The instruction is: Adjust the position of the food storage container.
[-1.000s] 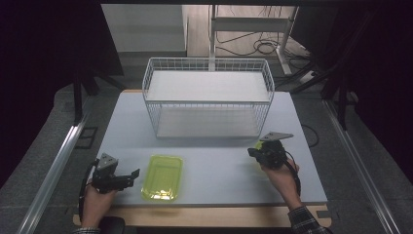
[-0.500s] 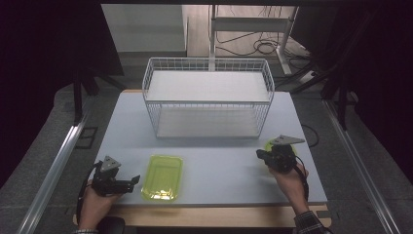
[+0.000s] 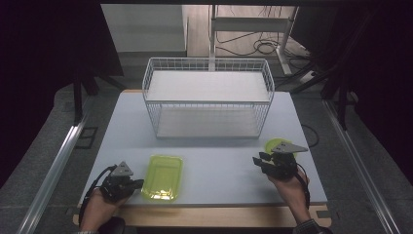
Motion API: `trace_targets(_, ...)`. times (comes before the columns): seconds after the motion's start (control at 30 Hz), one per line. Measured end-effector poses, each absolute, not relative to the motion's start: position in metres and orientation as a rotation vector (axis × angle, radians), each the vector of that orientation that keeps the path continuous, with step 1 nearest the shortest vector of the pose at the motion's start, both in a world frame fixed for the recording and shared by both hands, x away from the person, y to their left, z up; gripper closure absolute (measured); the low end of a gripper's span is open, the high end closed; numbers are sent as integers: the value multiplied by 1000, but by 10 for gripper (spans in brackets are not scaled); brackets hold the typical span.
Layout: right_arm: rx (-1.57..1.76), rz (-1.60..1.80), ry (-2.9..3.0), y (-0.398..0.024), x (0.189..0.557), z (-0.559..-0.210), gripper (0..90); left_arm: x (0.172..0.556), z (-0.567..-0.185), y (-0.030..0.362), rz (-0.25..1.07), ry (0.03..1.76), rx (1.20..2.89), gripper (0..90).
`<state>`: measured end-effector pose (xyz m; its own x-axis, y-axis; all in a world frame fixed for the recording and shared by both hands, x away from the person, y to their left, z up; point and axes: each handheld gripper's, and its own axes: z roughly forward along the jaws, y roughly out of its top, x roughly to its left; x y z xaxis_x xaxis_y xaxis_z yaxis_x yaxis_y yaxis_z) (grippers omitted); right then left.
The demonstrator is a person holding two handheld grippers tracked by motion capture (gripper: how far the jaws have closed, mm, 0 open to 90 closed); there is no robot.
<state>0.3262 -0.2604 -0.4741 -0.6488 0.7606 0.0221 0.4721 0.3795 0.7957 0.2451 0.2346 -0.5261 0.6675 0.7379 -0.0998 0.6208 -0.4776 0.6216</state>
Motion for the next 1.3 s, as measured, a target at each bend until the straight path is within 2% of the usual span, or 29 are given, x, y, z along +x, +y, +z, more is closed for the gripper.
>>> trace_targets(0.33,1059,1185,2313,-255,313,-476,515,239,-526,222,120,967,2257,900)
trace_targets(0.7,1074,1180,2335,-258,303,-479,494,242,-524,175,60,812,2249,900)
trace_targets(1.0,1054,1174,2367,-253,300,-482,491,246,-522,141,61,740,2244,900)
trace_targets(1.13,1052,1175,2374,-251,300,-483,491,248,-523,153,85,792,2272,900)
trace_targets(1.3,1052,1182,2383,-249,300,-484,491,257,-523,191,201,979,2266,900)
